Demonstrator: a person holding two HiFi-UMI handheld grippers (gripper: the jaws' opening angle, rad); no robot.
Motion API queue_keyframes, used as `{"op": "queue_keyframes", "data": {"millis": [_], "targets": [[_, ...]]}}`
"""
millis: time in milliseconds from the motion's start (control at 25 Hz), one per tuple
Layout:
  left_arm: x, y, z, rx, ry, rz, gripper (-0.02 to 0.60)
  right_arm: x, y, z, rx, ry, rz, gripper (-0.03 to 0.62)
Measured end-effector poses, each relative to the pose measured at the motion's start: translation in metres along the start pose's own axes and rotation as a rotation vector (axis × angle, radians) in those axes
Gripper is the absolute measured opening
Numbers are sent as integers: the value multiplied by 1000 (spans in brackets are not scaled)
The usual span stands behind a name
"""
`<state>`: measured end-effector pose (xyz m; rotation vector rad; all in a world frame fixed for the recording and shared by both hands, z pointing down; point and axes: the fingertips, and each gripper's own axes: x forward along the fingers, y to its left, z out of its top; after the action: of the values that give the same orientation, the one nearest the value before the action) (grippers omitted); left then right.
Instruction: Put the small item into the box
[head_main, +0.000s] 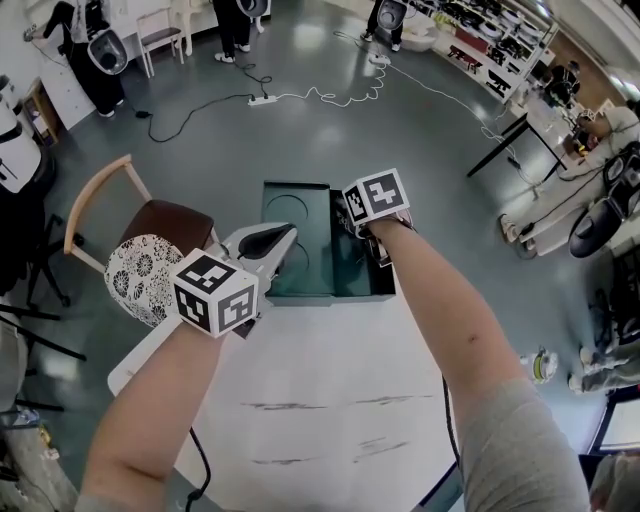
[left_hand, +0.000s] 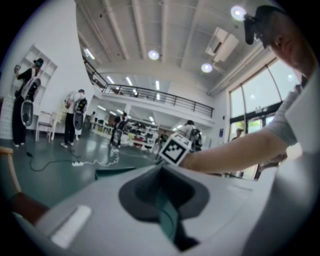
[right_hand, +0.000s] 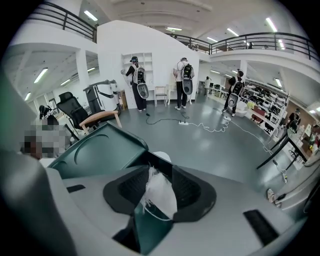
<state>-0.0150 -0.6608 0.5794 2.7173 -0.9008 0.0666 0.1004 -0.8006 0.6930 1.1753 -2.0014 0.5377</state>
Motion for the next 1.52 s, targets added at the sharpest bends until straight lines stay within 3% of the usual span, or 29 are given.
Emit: {"op": "queue_keyframes", "data": {"millis": [520,880,1520], "targets": [[-5,2,-1,-10,-1,-3,4,-5,5,5,24,-40,16,207],[-8,-7,10,-21,-19,1,4,-39,0,13,68,-102,21,210],[-26,-33,49,2,-46,1,3,-102,11,-6,134,-140,8,193]]}}
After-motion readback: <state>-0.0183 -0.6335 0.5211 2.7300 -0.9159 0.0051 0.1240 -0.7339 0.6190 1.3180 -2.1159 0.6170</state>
